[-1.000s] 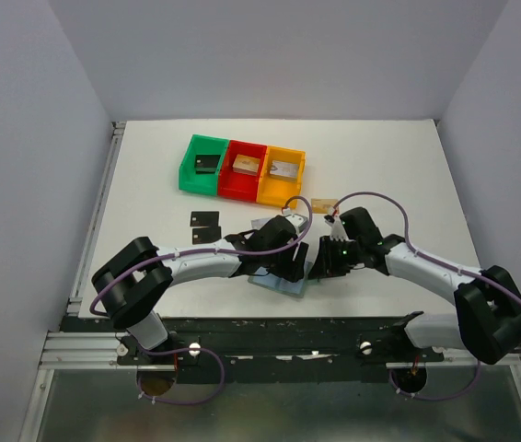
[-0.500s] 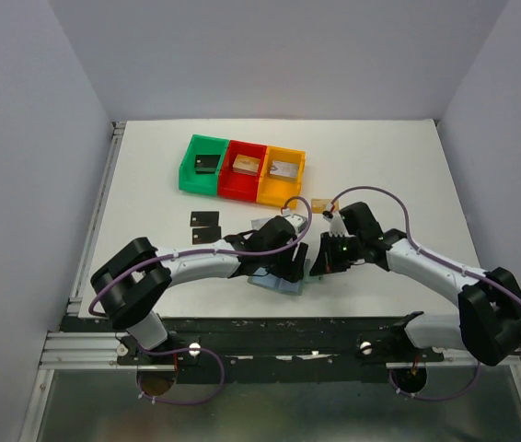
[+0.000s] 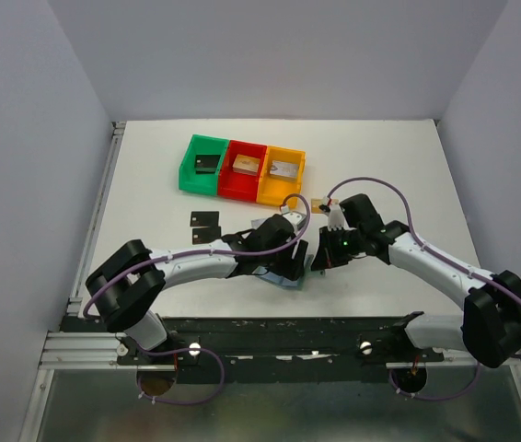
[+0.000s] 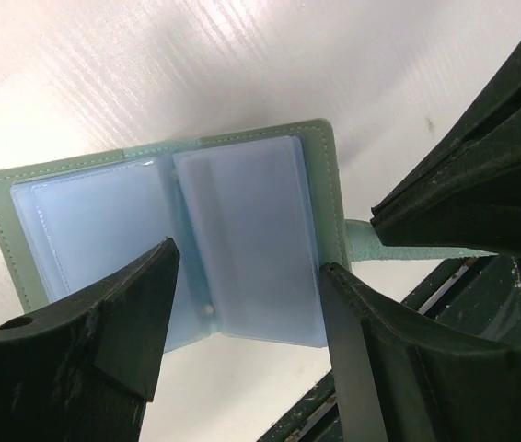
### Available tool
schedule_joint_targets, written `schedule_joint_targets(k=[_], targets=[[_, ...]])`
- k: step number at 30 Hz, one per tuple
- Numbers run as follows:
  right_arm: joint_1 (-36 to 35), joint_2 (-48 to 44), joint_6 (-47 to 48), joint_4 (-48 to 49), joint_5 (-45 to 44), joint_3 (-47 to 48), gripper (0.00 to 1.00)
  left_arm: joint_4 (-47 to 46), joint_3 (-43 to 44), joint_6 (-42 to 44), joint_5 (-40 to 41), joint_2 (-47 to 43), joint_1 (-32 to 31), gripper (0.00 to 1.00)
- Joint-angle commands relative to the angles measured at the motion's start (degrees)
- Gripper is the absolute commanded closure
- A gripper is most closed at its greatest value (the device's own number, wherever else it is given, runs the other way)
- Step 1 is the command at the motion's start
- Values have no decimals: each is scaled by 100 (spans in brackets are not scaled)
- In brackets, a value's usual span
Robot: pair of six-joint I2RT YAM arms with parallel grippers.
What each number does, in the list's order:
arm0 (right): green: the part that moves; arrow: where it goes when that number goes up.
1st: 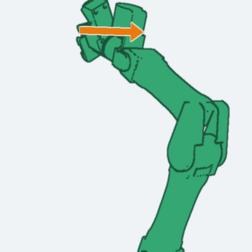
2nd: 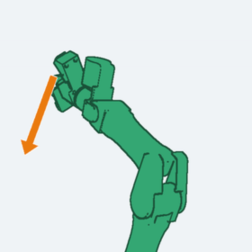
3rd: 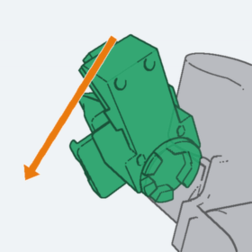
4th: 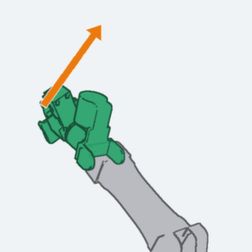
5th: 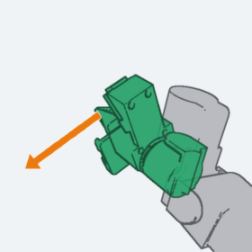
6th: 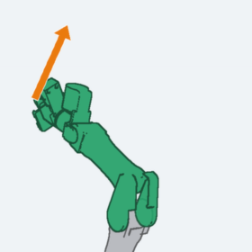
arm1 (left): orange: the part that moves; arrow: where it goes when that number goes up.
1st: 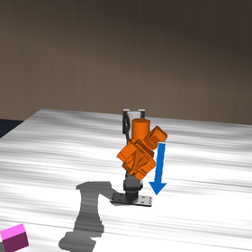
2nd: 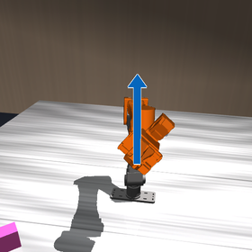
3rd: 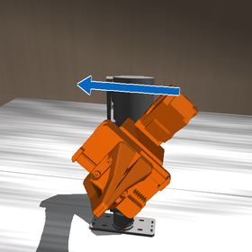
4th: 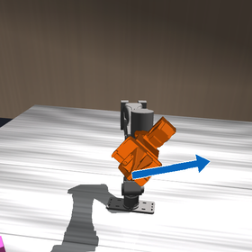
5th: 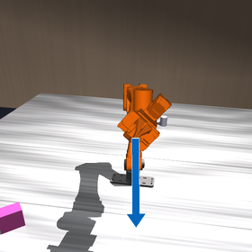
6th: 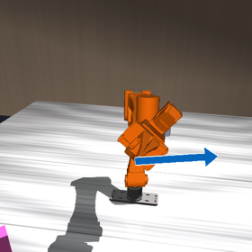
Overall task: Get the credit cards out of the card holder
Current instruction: Remove the credit card from the card holder.
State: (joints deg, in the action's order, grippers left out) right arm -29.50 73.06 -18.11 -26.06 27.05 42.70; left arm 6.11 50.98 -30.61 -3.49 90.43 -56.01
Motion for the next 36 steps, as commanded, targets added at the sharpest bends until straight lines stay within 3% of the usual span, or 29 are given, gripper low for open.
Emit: schedule_joint_targets(k=[1,36], targets=[[23,-63,150,-162,55,116,100,101,-62,90,269,-280,2,25],[23,138,493,-813,-173,652,100,-57,114,231,-29,-184,28,22]])
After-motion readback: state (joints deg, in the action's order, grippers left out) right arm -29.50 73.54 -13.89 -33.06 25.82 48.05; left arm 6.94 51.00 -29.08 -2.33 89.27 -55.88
